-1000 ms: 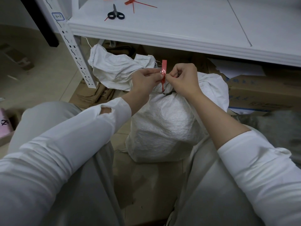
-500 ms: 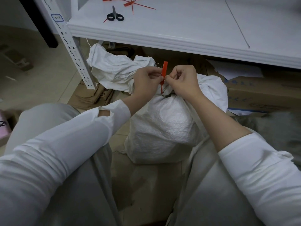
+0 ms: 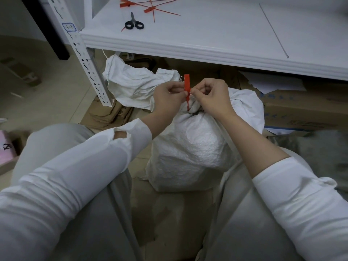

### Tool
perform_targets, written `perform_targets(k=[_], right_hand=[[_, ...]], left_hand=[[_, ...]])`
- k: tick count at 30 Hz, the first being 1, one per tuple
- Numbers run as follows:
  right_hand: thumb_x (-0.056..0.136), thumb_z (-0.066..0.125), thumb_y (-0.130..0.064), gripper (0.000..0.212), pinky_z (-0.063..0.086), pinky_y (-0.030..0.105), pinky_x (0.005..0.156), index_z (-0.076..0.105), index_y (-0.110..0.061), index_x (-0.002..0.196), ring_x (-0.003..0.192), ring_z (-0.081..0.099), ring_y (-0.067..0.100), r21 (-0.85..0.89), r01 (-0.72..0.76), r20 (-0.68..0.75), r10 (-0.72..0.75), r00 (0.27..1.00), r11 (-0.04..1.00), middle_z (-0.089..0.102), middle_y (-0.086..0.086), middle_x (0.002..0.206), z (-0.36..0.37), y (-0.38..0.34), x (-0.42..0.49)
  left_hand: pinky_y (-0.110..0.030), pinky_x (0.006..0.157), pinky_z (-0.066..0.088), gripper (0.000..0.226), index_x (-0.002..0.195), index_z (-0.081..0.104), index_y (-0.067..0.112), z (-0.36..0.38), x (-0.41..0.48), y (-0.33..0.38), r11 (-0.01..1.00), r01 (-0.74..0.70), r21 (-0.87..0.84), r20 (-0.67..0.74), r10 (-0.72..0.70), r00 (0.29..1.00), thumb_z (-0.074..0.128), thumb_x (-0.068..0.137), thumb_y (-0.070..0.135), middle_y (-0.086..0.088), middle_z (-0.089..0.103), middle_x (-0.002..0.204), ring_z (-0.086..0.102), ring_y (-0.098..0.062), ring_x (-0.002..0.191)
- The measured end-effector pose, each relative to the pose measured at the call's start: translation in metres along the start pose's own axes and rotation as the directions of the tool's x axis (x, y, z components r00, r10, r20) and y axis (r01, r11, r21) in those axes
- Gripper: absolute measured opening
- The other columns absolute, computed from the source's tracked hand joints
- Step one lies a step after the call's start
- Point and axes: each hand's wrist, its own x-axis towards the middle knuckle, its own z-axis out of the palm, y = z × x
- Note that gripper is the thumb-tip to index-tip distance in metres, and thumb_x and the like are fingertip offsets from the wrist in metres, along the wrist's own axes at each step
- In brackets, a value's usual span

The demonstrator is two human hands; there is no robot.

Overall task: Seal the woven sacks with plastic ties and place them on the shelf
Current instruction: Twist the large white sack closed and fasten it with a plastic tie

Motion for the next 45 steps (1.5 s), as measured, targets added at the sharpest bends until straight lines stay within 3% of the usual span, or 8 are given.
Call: perform_targets(k=[9, 17, 23, 27, 30, 34, 39, 45], right_hand=[[0.084, 0.07, -0.012, 0.009, 0.052, 0.021, 0.061, 0.069, -0.012, 0.075, 0.06, 0.06, 0.009, -0.012, 0.014, -0.01, -0.015, 1.0, 1.0, 0.063, -0.003, 0.064, 0.0021, -0.001, -0.0012], [0.086, 0.07, -0.015, 0.006, 0.056, 0.025, 0.07, 0.073, -0.012, 0.083, 0.064, 0.064, 0.019, 0.036, 0.008, -0.018, -0.008, 1.0, 0.999, 0.066, 0.008, 0.066, 0.0029, -0.0021, -0.0004], [0.088, 0.068, -0.016, 0.008, 0.053, 0.021, 0.069, 0.075, -0.012, 0.091, 0.067, 0.064, 0.021, 0.05, 0.027, 0.01, -0.027, 1.0, 0.998, 0.066, 0.013, 0.069, 0.0014, -0.0037, -0.0014], [0.086, 0.07, -0.015, 0.004, 0.046, 0.015, 0.058, 0.073, -0.014, 0.084, 0.052, 0.05, 0.001, 0.026, 0.027, -0.013, -0.027, 1.0, 0.999, 0.055, -0.005, 0.056, 0.0025, -0.004, -0.0014], [0.084, 0.071, -0.013, 0.005, 0.042, 0.01, 0.059, 0.072, -0.013, 0.079, 0.046, 0.047, 0.0, -0.011, 0.028, -0.04, -0.029, 0.999, 1.0, 0.049, -0.013, 0.051, 0.0039, -0.0035, -0.0007], [0.081, 0.07, -0.011, 0.006, 0.047, 0.017, 0.062, 0.072, -0.011, 0.075, 0.047, 0.046, 0.001, -0.051, 0.053, -0.057, -0.055, 0.997, 0.997, 0.048, -0.011, 0.05, 0.0055, -0.0013, 0.0008], [0.082, 0.068, -0.01, 0.008, 0.045, 0.011, 0.06, 0.072, -0.011, 0.075, 0.05, 0.047, 0.001, -0.087, 0.054, -0.06, -0.059, 0.996, 0.995, 0.051, -0.007, 0.053, 0.0072, -0.0016, 0.0005], [0.082, 0.068, -0.009, 0.009, 0.046, 0.013, 0.06, 0.07, -0.011, 0.073, 0.049, 0.046, 0.001, -0.077, 0.046, -0.072, -0.051, 0.996, 0.996, 0.049, -0.008, 0.052, 0.0073, -0.0025, -0.0006]], left_hand=[[-0.033, 0.078, 0.06, 0.019, 0.098, 0.068, 0.004, -0.0013, 0.0001, 0.0003, 0.989, 0.07, -0.127, 0.025, -0.068, 0.997, 0.067, 0.082, -0.007, -0.012, 0.072, 0.088, 0.072, -0.022, 0.086], [-0.027, 0.077, 0.059, 0.023, 0.105, 0.067, -0.004, -0.0067, 0.003, 0.0035, 0.943, 0.214, -0.255, 0.11, -0.192, 0.975, 0.066, 0.082, -0.009, -0.018, 0.07, 0.102, 0.071, -0.023, 0.091], [-0.028, 0.078, 0.059, 0.023, 0.106, 0.067, -0.004, -0.0051, 0.0049, 0.0026, 0.947, 0.208, -0.243, 0.095, -0.19, 0.977, 0.066, 0.083, -0.008, -0.018, 0.071, 0.101, 0.072, -0.024, 0.091], [-0.032, 0.08, 0.059, 0.024, 0.106, 0.067, -0.006, -0.0036, 0.0048, 0.001, 0.952, 0.195, -0.237, 0.071, -0.183, 0.981, 0.066, 0.082, -0.009, -0.02, 0.07, 0.101, 0.072, -0.026, 0.091], [-0.033, 0.08, 0.059, 0.022, 0.103, 0.068, -0.005, -0.0023, 0.0042, 0.0004, 0.954, 0.192, -0.232, 0.048, -0.186, 0.981, 0.068, 0.081, -0.009, -0.02, 0.071, 0.099, 0.072, -0.026, 0.09], [-0.032, 0.078, 0.059, 0.018, 0.097, 0.069, -0.001, -0.0016, 0.0024, 0.0013, 0.957, 0.18, -0.229, 0.038, -0.176, 0.984, 0.068, 0.081, -0.009, -0.018, 0.072, 0.095, 0.073, -0.024, 0.086], [-0.027, 0.073, 0.059, 0.016, 0.093, 0.07, 0.002, -0.0015, -0.0005, 0.0038, 0.966, 0.148, -0.211, 0.037, -0.143, 0.989, 0.068, 0.081, -0.008, -0.013, 0.072, 0.09, 0.073, -0.02, 0.083], [-0.034, 0.079, 0.06, 0.016, 0.094, 0.07, 0.004, -0.0019, -0.0016, 0.0031, 0.974, 0.131, -0.183, 0.046, -0.125, 0.991, 0.069, 0.081, -0.007, -0.013, 0.073, 0.09, 0.073, -0.022, 0.085]])
